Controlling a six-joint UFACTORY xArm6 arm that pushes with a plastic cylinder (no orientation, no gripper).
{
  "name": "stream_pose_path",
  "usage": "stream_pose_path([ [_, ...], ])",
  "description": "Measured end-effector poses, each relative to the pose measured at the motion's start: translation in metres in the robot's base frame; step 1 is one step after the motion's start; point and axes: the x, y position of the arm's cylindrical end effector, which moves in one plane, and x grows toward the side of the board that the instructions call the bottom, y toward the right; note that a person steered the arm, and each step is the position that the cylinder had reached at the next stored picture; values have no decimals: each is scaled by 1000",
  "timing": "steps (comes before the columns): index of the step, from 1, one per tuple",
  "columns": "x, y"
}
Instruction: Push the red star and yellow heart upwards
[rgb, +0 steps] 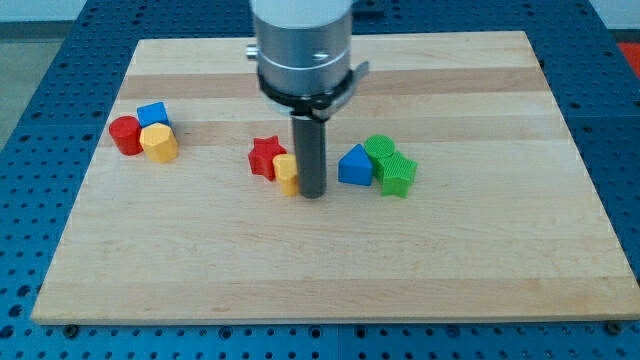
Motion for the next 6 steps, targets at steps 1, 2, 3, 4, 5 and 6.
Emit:
stream_pose_path([
  [1, -9, -13],
  [2, -22, -14],
  [3, -33, -14],
  [4, -43, -14],
  [5, -44, -25],
  [6, -36, -56],
])
